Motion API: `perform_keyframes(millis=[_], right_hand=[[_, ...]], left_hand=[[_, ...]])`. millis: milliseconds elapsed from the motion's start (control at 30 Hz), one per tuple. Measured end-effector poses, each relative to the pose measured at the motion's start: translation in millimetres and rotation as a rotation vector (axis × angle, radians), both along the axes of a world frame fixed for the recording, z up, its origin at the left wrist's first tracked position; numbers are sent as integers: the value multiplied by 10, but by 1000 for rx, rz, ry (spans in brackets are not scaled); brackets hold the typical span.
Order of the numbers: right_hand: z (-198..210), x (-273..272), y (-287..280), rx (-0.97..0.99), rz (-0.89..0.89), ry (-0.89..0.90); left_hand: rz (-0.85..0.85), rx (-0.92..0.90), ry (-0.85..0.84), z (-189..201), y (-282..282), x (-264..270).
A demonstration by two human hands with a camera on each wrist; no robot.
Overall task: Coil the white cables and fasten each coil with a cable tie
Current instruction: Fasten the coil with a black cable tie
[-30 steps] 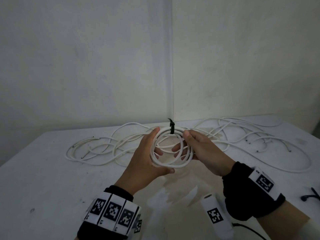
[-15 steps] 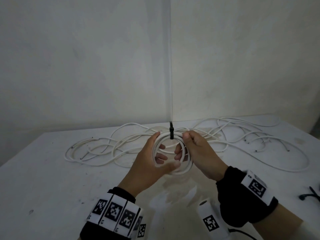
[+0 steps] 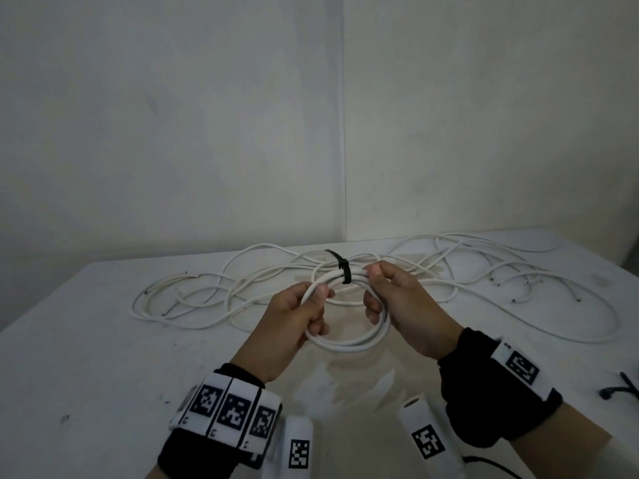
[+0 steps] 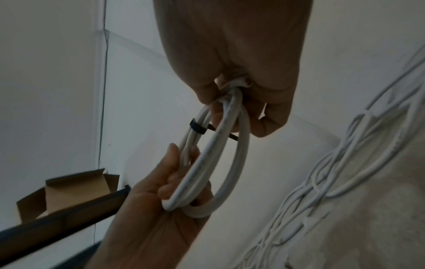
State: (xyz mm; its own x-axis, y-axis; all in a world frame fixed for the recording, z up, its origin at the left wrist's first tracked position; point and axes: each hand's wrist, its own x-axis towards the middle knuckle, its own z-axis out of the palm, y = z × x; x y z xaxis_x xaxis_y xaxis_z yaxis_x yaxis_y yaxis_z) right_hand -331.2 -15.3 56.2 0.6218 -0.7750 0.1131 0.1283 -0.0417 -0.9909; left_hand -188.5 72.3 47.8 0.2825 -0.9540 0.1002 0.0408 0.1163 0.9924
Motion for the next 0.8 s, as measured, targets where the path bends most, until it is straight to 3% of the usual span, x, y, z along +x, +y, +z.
perform_keyframes(millis=[133,367,533,700,800], right_hand=[[52,1,13,119,60,-57],[185,11,-43,-49,33,10],[141,72,-28,-106,21,69],[45,129,18,-226,32,165],[2,168,30,-161,37,159]], left_hand=[[-44,26,61,38,-12,9],[-109,-29,-69,159,13,59],[-29,50,-11,104,-31,47],[82,67,-115,-15,-2,103],[152,29,-76,-20,16,111]])
